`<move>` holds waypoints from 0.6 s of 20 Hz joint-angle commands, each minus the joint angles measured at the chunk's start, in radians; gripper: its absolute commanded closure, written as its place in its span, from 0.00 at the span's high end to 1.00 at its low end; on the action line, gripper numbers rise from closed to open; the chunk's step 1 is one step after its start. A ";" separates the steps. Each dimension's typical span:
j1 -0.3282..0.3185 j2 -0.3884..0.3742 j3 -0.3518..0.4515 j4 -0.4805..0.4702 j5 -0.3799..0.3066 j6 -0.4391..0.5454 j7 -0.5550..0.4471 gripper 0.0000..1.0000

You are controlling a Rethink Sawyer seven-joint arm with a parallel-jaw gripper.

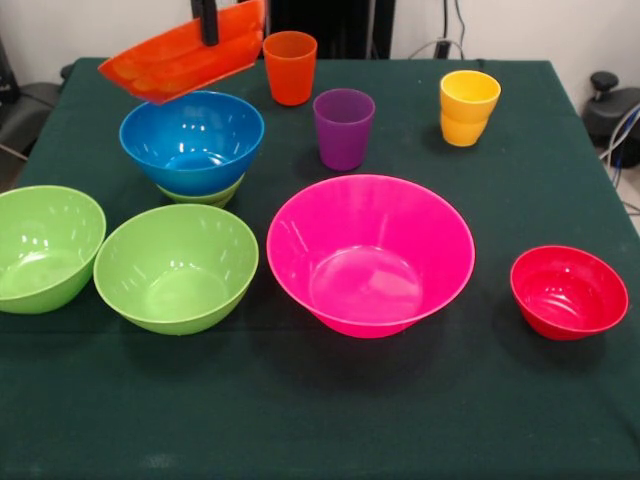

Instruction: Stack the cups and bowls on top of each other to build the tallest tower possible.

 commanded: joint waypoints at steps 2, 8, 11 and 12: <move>-0.030 0.025 0.072 -0.040 -0.036 0.150 -0.282 0.00; -0.045 0.043 0.089 -0.054 -0.056 0.154 -0.277 0.00; -0.029 0.053 0.082 -0.057 -0.069 0.139 -0.240 0.00; -0.021 0.055 0.076 -0.058 -0.072 0.133 -0.222 0.00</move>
